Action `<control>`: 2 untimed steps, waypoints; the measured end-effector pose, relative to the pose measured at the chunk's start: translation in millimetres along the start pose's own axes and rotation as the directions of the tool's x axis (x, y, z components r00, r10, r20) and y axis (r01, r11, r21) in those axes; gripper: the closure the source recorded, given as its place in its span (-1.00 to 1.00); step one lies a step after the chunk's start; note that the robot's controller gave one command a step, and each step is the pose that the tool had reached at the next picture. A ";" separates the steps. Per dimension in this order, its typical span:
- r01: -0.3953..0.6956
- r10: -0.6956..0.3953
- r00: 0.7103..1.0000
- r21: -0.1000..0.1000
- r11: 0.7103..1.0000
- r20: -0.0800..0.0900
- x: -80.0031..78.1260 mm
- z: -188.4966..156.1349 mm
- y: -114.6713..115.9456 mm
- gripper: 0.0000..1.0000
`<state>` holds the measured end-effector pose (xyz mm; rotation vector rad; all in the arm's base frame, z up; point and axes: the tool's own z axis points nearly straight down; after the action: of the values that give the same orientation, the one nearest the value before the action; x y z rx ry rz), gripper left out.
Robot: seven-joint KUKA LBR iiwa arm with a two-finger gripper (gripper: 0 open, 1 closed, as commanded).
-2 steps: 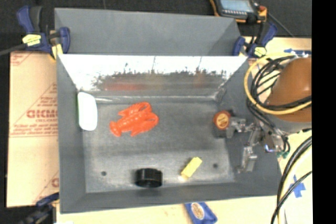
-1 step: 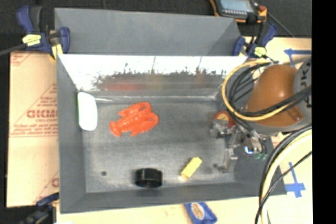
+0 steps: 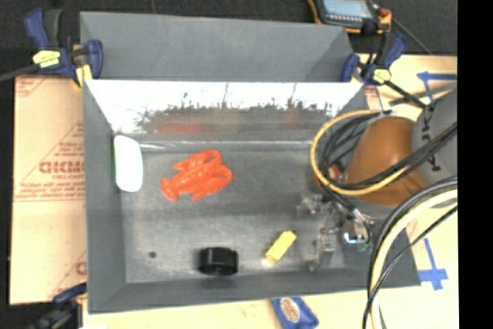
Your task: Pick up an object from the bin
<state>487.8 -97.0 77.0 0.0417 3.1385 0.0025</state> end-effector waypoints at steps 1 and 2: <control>0.107 -0.107 0.994 0.005 0.994 0.000 -5.2 4.5 44.4 -1.00; -0.039 0.039 0.999 0.002 0.999 -0.003 -3.1 6.7 66.9 1.00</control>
Offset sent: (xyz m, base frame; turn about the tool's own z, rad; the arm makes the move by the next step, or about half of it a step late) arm 0.0043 0.0678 -0.0070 0.0420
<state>492.7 -30.2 70.4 0.1026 3.1404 -0.0007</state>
